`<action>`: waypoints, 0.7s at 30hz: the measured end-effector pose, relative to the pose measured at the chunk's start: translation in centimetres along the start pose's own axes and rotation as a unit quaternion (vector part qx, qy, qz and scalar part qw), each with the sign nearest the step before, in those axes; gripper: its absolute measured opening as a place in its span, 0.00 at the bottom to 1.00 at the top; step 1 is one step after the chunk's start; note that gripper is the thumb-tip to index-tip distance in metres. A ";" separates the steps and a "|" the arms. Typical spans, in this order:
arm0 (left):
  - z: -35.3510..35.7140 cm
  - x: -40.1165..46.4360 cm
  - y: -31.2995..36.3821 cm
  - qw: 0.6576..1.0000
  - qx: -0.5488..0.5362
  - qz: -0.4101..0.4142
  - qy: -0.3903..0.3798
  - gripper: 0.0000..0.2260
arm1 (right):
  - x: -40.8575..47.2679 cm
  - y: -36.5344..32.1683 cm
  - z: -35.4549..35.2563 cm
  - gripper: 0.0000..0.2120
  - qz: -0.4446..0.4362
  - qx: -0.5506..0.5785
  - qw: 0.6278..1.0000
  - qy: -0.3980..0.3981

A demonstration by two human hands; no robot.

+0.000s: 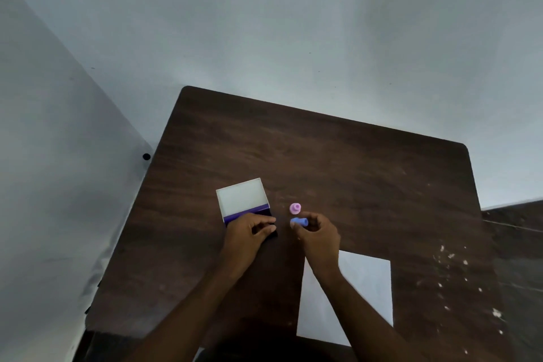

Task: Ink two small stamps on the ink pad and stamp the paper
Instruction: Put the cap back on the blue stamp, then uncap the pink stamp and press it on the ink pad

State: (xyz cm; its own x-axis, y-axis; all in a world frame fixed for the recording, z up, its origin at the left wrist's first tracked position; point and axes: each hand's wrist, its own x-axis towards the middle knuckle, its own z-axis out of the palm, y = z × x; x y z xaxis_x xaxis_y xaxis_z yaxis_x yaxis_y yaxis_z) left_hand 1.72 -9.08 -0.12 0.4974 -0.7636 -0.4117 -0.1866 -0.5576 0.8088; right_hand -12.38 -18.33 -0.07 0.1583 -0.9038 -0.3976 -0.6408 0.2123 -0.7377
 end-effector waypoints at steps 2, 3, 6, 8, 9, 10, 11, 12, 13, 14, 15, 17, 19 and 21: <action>1.1 0.6 0.5 0.999 0.051 -0.005 -0.012 0.12 | 0.6 0.5 -0.7 0.13 -0.024 -0.033 0.999 0.012; 1.5 0.8 0.8 0.998 0.063 0.003 -0.009 0.11 | 1.0 0.7 -0.9 0.11 -0.036 -0.057 0.998 0.014; 2.2 1.2 1.5 0.995 0.077 0.068 -0.015 0.09 | 2.1 1.1 -0.9 0.05 -0.046 -0.117 0.992 0.002; 2.3 1.4 1.6 0.991 0.082 0.099 -0.019 0.09 | 2.8 1.3 -0.5 0.03 -0.052 -0.154 0.987 -0.015; 2.3 1.5 1.6 0.991 0.084 0.101 -0.018 0.09 | 3.0 1.4 -0.3 0.04 -0.055 -0.169 0.984 -0.022; 2.4 1.6 1.5 0.991 0.084 0.101 -0.017 0.09 | 3.2 1.6 -0.1 0.04 -0.058 -0.182 0.981 -0.028; 2.5 1.7 1.4 0.991 0.084 0.101 -0.016 0.09 | 3.3 1.8 0.1 0.05 -0.059 -0.190 0.979 -0.029; 2.6 1.8 1.4 0.991 0.085 0.100 -0.016 0.09 | 3.4 1.9 0.3 0.05 -0.059 -0.196 0.978 -0.028; 2.7 1.8 1.3 0.991 0.088 0.098 -0.017 0.09 | 3.4 2.1 0.5 0.05 -0.056 -0.198 0.978 -0.027; 2.8 1.9 1.3 0.991 0.089 0.097 -0.017 0.09 | 3.5 2.2 0.6 0.05 -0.051 -0.197 0.979 -0.026; 2.9 1.9 1.3 0.991 0.090 0.097 -0.017 0.09 | 3.5 2.3 0.6 0.06 -0.045 -0.196 0.979 -0.026; 3.1 2.0 1.3 0.991 0.091 0.096 -0.018 0.09 | 3.7 2.4 0.6 0.07 -0.043 -0.194 0.980 -0.027; 3.3 2.1 1.5 0.991 0.090 0.096 -0.017 0.09 | 3.8 2.4 0.4 0.08 -0.045 -0.194 0.980 -0.028; 3.4 2.2 1.6 0.992 0.083 0.096 -0.012 0.09 | 3.7 2.3 0.2 0.10 -0.056 -0.190 0.980 -0.024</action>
State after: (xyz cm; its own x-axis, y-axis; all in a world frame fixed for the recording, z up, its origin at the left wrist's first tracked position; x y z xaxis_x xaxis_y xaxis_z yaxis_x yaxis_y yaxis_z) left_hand -0.33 -12.76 -1.13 0.4188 -0.8673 -0.2692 -0.4136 -0.4461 0.7937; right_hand -13.13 -21.16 -3.30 0.2741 -0.8927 -0.3577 -0.8489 -0.0498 -0.5261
